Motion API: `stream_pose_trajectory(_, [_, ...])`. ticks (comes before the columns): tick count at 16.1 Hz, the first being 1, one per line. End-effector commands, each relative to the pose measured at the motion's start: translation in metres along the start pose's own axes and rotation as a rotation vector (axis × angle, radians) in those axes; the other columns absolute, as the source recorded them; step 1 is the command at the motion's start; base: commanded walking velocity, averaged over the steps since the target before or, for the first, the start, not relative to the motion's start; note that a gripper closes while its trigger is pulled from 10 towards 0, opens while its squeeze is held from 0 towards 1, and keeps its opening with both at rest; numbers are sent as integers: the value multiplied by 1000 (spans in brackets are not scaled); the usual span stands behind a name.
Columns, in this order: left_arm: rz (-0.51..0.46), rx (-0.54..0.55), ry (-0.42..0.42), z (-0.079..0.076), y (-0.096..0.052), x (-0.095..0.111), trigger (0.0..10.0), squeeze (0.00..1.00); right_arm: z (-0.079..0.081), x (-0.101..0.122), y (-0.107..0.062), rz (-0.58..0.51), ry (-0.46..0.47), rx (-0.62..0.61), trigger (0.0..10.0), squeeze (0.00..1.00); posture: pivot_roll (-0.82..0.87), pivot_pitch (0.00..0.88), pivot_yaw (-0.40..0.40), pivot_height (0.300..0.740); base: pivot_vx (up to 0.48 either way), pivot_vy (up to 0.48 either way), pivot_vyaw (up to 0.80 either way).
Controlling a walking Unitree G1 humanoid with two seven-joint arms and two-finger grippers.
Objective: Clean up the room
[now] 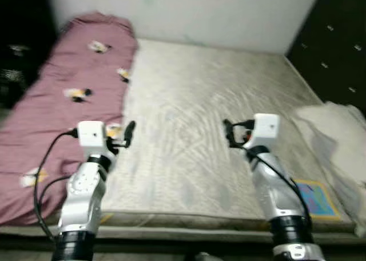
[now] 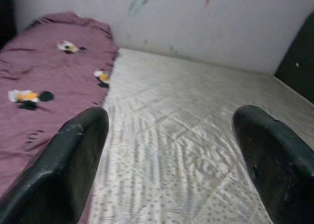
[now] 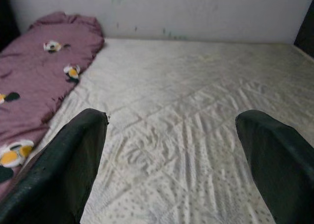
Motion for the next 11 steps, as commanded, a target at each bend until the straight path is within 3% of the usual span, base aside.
stream_pose_trajectory(1, [13, 15, 2, 5, 0, -1, 10000, 0, 3, -2, 2, 16, 2, -2, 10000, 0, 1, 0, -112, 740, 0, 480, 0])
stream_pose_trajectory(11, [8, 18, -1, 5, 0, 0, 10000, 0, 3, -6, 3, 41, -10, -1, 10000, 0, -2, 0, -111, 740, 0, 461, 0])
Point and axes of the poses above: a point about 5 cm out from each wrist's last joint towards the gripper, its own y axis pointing out of the wrist towards the gripper, its own x axis along the axis of the wrist's last joint, z = x × y, the point moved 4 cm from there along y, pointing out of the wrist towards the gripper, and after that the axes turned 8 degrees about y, right-handed, at the moved point
